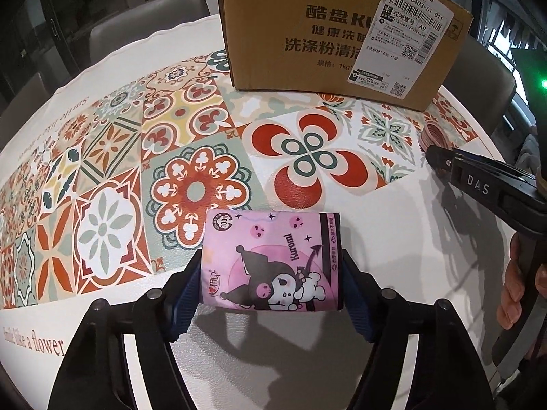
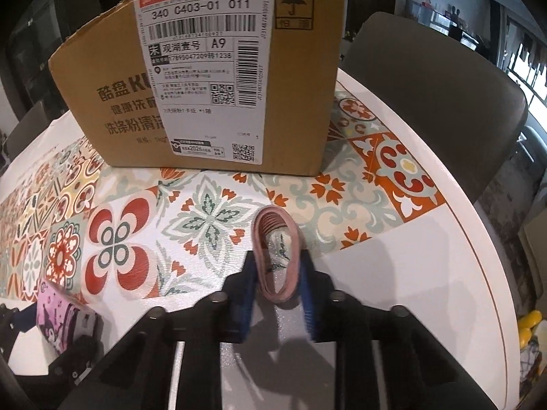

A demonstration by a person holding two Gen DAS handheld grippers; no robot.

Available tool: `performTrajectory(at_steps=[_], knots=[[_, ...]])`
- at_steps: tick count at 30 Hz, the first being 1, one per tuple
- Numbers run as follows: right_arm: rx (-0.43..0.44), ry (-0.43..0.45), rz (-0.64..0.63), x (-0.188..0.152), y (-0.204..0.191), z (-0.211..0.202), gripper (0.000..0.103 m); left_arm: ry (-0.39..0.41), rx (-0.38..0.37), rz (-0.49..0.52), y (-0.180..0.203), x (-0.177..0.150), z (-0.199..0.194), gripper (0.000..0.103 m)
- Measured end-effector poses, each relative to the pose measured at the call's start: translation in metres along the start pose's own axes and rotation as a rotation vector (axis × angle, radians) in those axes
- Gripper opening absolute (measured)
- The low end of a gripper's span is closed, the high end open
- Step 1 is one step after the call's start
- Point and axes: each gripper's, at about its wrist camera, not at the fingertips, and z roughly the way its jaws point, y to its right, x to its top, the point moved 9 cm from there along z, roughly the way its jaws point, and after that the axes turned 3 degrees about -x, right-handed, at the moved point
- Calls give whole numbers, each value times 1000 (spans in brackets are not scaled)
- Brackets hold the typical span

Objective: Organize soft objects
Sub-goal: 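Close left tool on pink Kuromi packet while right tool grasps pink hair tie, then lift packet with left tool while right tool carries hair tie over box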

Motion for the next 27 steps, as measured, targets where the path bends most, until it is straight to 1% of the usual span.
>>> performTrajectory(at_steps=[2,7,16,19,27], knots=[[3,6,-9,-1,-5,-1,15,8,-6,-5,0,0,-2,72],[28,26,-8,-5,-14,-12,14,48,-15,-2,0,3,-11,72],[64,77,-1,-10,-23,-50,14,111,-27,-2,1,10,-32,73],[72,93,0,-5,-16,-64,14,132,-32,0,2,14,-40,73],[86,155,9,0,-17,-100,14,213,-33,29,5,28,-69,73]])
